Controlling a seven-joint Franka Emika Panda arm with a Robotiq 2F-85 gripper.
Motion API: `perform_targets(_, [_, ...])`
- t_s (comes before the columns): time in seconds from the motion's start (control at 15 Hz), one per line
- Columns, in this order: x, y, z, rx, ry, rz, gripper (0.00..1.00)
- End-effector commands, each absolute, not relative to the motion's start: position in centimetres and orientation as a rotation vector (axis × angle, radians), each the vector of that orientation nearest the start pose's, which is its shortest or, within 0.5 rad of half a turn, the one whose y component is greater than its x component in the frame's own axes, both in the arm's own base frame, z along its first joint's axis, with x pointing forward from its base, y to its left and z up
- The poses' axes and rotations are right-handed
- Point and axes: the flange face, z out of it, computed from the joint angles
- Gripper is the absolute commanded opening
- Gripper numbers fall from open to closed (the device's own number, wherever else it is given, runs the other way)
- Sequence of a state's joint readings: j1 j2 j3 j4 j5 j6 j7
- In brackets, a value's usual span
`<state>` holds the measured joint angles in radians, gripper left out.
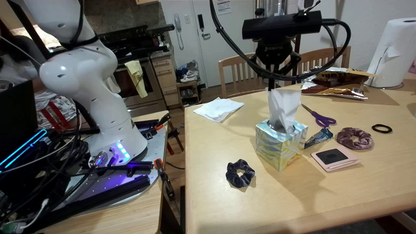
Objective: Remove a tissue from the box and put it on the table
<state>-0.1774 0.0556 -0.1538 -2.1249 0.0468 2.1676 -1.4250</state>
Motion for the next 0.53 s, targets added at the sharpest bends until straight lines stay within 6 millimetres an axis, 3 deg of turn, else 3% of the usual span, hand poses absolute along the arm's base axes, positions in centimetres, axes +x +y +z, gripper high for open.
perform_targets(0.0, [51.4, -16.9, 40.4, -2.71, -1.581, -0.011, 0.0])
perform_targets(0.47, [50.2, -16.3, 45.0, -2.813, -1.521, -0.001, 0.0])
